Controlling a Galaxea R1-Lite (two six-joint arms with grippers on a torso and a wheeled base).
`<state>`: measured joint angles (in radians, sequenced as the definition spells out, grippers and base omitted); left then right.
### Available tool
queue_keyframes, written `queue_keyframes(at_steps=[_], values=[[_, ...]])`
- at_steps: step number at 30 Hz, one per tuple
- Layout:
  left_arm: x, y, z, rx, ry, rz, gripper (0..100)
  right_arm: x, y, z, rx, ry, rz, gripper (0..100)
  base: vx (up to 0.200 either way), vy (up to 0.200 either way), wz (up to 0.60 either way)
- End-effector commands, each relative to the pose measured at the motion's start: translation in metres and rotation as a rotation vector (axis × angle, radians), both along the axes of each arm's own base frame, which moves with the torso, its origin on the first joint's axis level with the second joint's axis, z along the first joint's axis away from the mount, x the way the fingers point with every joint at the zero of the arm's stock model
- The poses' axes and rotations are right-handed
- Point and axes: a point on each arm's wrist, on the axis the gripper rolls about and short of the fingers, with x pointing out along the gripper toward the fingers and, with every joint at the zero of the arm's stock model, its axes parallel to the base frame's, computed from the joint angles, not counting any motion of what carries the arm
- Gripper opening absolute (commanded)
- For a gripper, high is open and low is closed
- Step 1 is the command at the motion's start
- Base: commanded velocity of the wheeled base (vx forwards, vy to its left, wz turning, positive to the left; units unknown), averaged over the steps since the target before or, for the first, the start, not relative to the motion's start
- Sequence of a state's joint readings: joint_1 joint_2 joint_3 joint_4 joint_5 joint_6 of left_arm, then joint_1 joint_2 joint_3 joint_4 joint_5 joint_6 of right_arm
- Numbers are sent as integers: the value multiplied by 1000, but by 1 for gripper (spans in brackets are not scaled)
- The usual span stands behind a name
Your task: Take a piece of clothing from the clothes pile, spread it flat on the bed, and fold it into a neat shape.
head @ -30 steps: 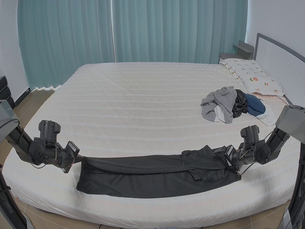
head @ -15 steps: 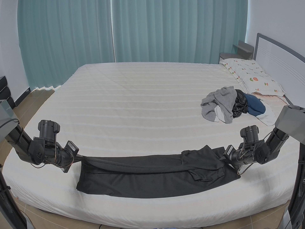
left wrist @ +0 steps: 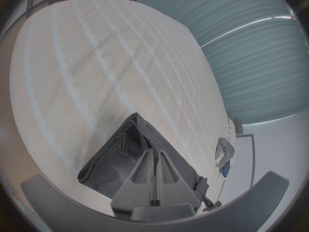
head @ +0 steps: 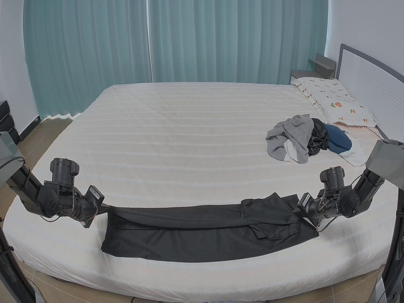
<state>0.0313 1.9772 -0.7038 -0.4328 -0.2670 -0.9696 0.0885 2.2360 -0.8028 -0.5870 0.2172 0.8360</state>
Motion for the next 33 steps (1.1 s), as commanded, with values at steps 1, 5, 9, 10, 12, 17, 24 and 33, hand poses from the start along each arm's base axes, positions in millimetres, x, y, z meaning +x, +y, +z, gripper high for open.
queue_keyframes(at_steps=[1, 5, 9, 10, 12, 17, 24, 33], values=[[2, 0, 8, 0, -48, 3, 0, 0, -2, 2, 1, -7, -5, 0, 0, 0, 0], [5, 0, 13, 1, -122, 4, 0, 0, -2, 4, 3, -13, -6, 0, 0, 0, 0], [4, 0, 14, 3, -207, 4, 0, 0, -2, 4, 8, -12, -3, 0, 0, 0, 0], [3, 0, 12, 5, -214, 3, 0, 0, -2, 4, 9, -12, -2, 0, 0, 0, 0], [-1, 0, 8, 3, -232, 1, 0, 0, -2, 4, 9, -9, -2, 0, 0, 0, 0], [-13, 3, -9, 28, -240, -13, 0, -1, -1, 2, 9, -1, 3, 0, 0, 0, 0], [-22, 7, -37, 126, -148, -101, 0, -2, 0, -1, 8, 7, 8, 0, 0, 0, 0], [-25, 6, -53, 157, -77, -149, 0, -2, -1, -1, 7, 9, 4, 0, 0, 0, 0]])
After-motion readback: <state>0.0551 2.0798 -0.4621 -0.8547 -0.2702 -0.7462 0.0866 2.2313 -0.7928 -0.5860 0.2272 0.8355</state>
